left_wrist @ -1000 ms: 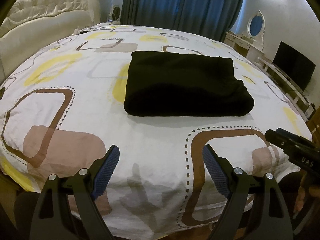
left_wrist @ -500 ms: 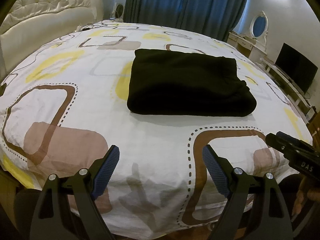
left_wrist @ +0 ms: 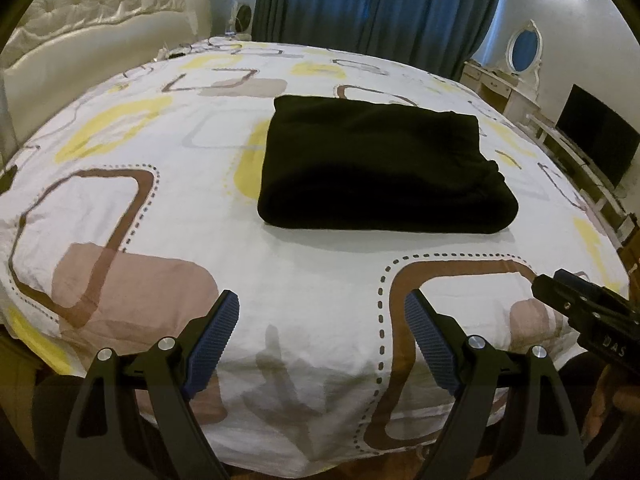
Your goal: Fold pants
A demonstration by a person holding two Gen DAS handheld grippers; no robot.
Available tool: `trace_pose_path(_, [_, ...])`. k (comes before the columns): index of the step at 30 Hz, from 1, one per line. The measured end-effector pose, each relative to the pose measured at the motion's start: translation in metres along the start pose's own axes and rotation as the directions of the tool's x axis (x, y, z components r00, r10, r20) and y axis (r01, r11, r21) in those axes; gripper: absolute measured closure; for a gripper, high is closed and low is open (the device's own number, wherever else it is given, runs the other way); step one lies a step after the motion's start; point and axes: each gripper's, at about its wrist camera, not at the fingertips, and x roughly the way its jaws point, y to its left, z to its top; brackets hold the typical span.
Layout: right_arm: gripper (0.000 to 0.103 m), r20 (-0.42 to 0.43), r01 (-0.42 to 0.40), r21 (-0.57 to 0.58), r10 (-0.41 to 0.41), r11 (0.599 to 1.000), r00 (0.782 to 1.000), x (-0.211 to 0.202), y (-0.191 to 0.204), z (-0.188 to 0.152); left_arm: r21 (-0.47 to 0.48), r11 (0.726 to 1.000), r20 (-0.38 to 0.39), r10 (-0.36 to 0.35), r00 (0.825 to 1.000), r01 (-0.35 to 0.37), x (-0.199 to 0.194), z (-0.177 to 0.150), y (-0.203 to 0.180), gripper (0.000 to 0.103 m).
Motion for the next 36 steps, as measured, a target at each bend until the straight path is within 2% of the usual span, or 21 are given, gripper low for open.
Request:
trace_pose_path(2, [0.039,-0.001,0.0,0.0,0.0,1.0,1.0,0.0,0.0,0.0,0.013,1.0,0.01,0.018,1.0,-0.018,-0.002,0.001,-0.003,0.019])
trace_pose_path(11, [0.039,-0.003,-0.003,0.001,0.003,1.0,1.0,0.001,0.001,-0.002,0.014,1.0,0.037,0.003,0.999,-0.004,-0.009,0.006,-0.006,0.017])
trace_pose_path(18, [0.037,-0.007,-0.006,0.003,0.006,1.0,1.0,0.003,0.001,-0.004,0.009,1.0,0.053,0.029,0.998,-0.03,-0.012,0.008,-0.006,0.017])
trace_pose_path(20, [0.03,-0.009,-0.008,0.004,0.008,1.0,1.0,0.003,0.002,-0.005,0.003,0.999,0.055,0.031,0.998,-0.032,-0.013,0.009,-0.006,0.017])
trace_pose_path(25, [0.03,-0.006,-0.014,-0.007,0.014,1.0,1.0,0.004,0.005,-0.007,-0.038,0.999,0.046,0.016,0.999,-0.015,-0.013,0.012,-0.003,0.016])
trace_pose_path(30, [0.03,-0.011,-0.021,-0.01,0.021,1.0,1.0,0.004,0.005,-0.007,0.018,0.999,0.066,0.033,0.997,-0.034,-0.019,0.014,-0.011,0.016])
trace_pose_path(34, [0.03,-0.014,-0.023,-0.01,0.023,1.0,1.0,0.003,0.005,-0.006,0.046,0.999,0.074,-0.009,0.997,0.005,-0.022,0.017,-0.015,0.016])
trace_pose_path(36, [0.03,-0.013,-0.023,-0.011,0.023,1.0,1.0,0.003,0.006,-0.006,0.054,0.999,0.07,-0.002,0.998,-0.002,-0.021,0.018,-0.017,0.016])
